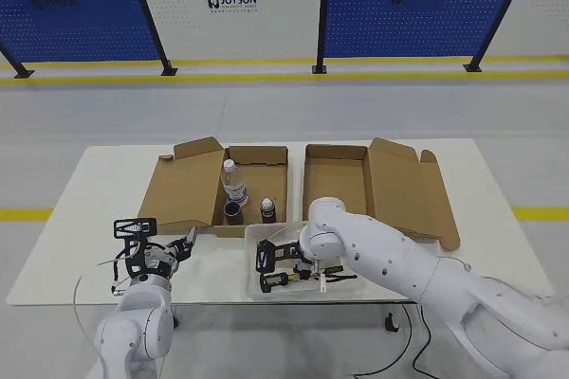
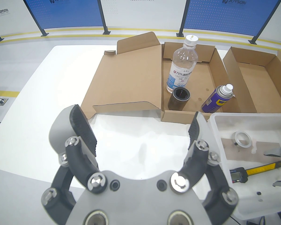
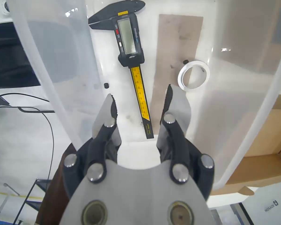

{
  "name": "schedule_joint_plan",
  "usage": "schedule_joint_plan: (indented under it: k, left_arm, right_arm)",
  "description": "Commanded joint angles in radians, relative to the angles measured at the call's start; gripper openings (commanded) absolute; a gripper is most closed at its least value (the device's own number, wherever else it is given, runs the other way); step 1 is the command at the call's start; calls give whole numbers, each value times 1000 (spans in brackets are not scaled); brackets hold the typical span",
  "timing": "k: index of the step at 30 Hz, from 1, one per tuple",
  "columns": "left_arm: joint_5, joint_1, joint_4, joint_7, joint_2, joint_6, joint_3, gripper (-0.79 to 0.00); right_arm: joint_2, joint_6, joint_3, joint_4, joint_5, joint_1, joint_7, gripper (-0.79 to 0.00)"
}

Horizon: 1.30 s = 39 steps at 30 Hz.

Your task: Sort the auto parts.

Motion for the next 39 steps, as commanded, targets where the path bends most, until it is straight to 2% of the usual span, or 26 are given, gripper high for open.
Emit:
schedule_joint_plan:
  k: [1, 18, 31, 39]
  left_arm:
    - [0, 0, 0, 0, 0, 0, 0, 0]
    - [0, 0, 0, 0, 0, 0, 0, 0]
    - [0, 0, 0, 0, 0, 0, 0, 0]
    - [0, 0, 0, 0, 0, 0, 0, 0]
  right_arm:
    - [-17, -2, -11, 24, -18, -2, -13, -394]
    - [-147, -99, -41, 219, -83, -10, -77, -397]
    - [-216, -137, -41, 339, -96, -17, -97, -446]
    - [-250, -153, -41, 402, -111, -21, -110, -431]
